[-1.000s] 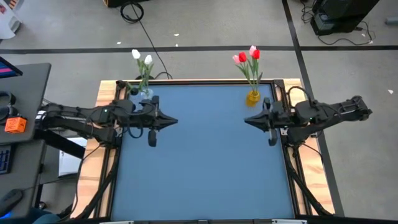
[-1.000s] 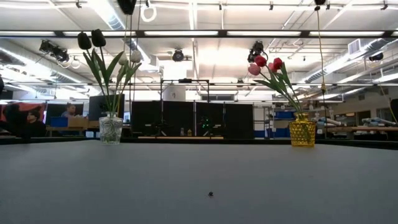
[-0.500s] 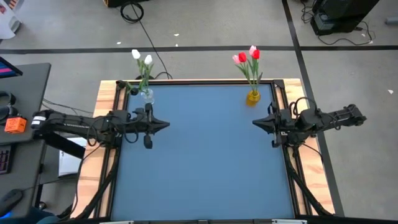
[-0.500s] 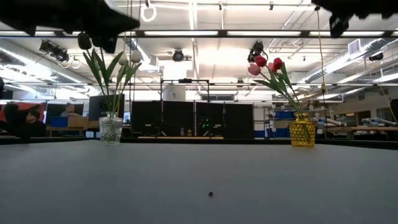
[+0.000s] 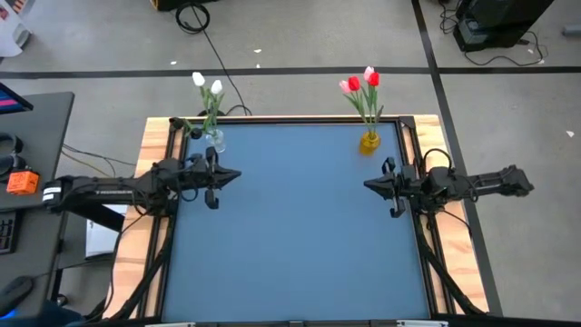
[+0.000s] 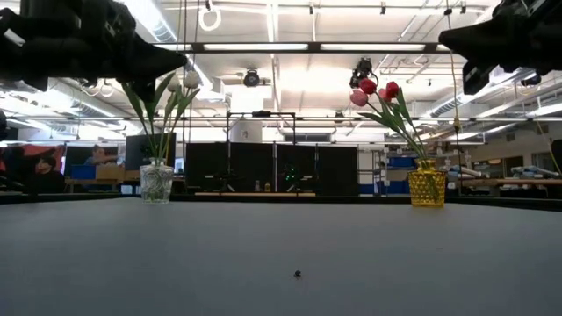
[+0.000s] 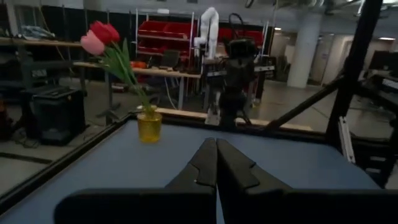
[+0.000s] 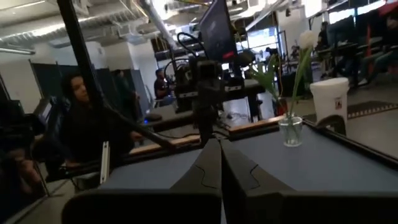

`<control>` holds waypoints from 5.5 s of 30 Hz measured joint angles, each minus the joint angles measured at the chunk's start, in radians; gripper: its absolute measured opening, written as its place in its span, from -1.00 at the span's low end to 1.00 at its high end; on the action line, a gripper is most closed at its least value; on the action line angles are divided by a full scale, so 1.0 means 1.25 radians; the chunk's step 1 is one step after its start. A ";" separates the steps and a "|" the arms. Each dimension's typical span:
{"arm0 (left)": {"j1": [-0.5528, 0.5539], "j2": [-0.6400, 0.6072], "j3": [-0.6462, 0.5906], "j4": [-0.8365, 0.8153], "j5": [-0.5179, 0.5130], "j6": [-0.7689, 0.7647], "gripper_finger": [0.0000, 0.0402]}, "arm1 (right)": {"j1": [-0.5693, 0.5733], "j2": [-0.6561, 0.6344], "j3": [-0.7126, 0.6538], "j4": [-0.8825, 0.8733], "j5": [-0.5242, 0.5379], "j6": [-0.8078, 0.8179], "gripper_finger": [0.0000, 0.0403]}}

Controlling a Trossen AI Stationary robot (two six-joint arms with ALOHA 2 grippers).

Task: Sort flowers into vase by color
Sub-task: Return to Home Position

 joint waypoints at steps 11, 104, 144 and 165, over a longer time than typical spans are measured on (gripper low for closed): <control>-0.057 -0.088 -0.021 -0.137 0.011 0.056 -0.98 | -0.011 -0.084 -0.041 -0.056 -0.038 -0.002 -1.00; -0.103 -0.479 -0.108 -0.373 -0.018 0.031 -0.98 | -0.014 -0.154 -0.066 -0.187 -0.085 0.002 -0.81; -0.103 -0.470 -0.109 -0.372 -0.019 0.031 -0.98 | -0.014 -0.154 -0.067 -0.184 -0.084 0.001 -0.82; -0.103 -0.470 -0.109 -0.372 -0.019 0.031 -0.98 | -0.014 -0.154 -0.067 -0.184 -0.085 0.001 -0.82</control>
